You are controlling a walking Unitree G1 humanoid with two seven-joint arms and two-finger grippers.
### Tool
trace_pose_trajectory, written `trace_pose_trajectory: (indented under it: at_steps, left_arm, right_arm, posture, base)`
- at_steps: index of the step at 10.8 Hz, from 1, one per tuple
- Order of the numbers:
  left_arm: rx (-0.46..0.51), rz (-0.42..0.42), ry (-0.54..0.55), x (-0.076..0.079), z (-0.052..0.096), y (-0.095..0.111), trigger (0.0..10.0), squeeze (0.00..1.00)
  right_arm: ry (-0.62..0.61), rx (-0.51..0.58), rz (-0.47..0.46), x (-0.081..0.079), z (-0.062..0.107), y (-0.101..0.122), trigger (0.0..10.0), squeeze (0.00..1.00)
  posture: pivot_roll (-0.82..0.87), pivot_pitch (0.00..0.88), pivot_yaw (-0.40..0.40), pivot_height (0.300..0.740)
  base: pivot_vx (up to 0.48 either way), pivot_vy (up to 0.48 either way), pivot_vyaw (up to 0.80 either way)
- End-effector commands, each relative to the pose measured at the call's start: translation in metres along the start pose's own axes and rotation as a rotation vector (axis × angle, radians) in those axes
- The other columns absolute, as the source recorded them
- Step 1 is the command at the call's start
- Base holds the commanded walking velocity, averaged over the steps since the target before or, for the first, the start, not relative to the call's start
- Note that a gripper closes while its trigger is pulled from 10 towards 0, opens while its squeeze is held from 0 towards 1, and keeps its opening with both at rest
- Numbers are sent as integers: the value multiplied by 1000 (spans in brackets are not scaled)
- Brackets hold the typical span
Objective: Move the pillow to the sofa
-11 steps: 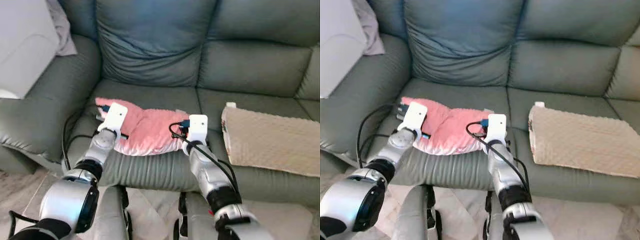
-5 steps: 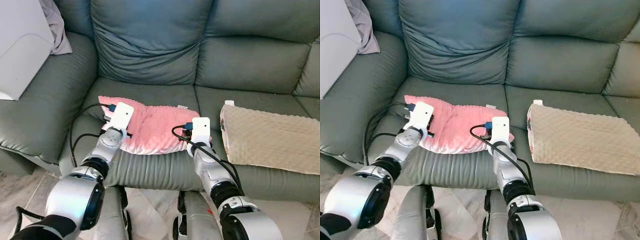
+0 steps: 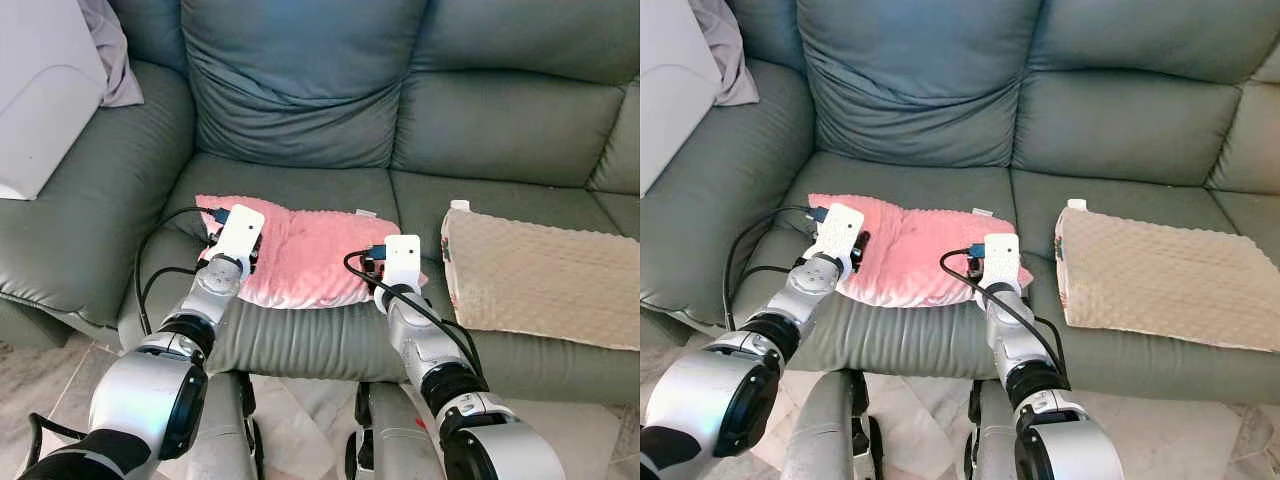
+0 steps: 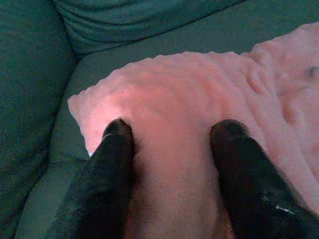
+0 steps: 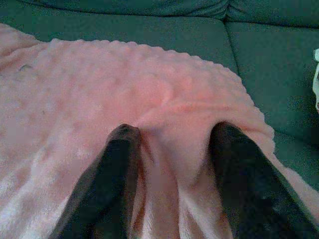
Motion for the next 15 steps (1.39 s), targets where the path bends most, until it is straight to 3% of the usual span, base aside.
trace_pose_trajectory:
  at_steps: [1, 6, 7, 10, 12, 13, 15]
  left_arm:
    - [8, -10, -6, 3, -1, 4, 10000, 1000]
    - [9, -13, 0, 1, -1, 4, 10000, 1000]
    - [112, -183, 151, -28, -6, 41, 10000, 1000]
    - [173, -249, 177, -28, -7, 59, 10000, 1000]
    - [208, -232, 219, -32, -7, 70, 10000, 1000]
    - [237, -163, 244, -35, -7, 78, 10000, 0]
    - [291, -32, 272, -40, -4, 83, 10000, 0]
  right_arm:
    - [6, 3, 2, -1, -1, 3, 10000, 1000]
    - [7, 5, 2, -1, -2, 2, 10000, 1000]
    - [60, 131, -4, -13, -2, 27, 10000, 1000]
    - [87, 188, -11, -15, 0, 36, 10000, 1000]
    - [112, 203, -29, -21, 0, 38, 10000, 1000]
    - [134, 199, -39, -26, 1, 38, 10000, 1000]
    - [168, 171, -67, -35, 2, 30, 10000, 1000]
  posture:
    - [-159, 139, -56, 631]
    - [-159, 139, -56, 631]
    - [-154, 116, -51, 631]
    - [-161, 112, -48, 631]
    - [-154, 108, -51, 631]
    - [-148, 105, -52, 631]
    - [-126, 109, -58, 631]
  base:
    - [0, 0, 0]
    - [0, 0, 0]
    - [0, 0, 0]
    - [0, 0, 0]
    - [0, 0, 0]
    - [0, 0, 0]
    - [0, 0, 0]
Point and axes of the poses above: a point about 5 cm out from each wrist's last joint towards the gripper, its own z axis pointing back from the gripper into the wrist, its own y axis along the axis of the wrist's last joint, x = y × z, the point moved 4 cm from there along -z, pointing out of the wrist towards the gripper, and after that the axes turned 10 degrees about z, right-handed, at the moved point
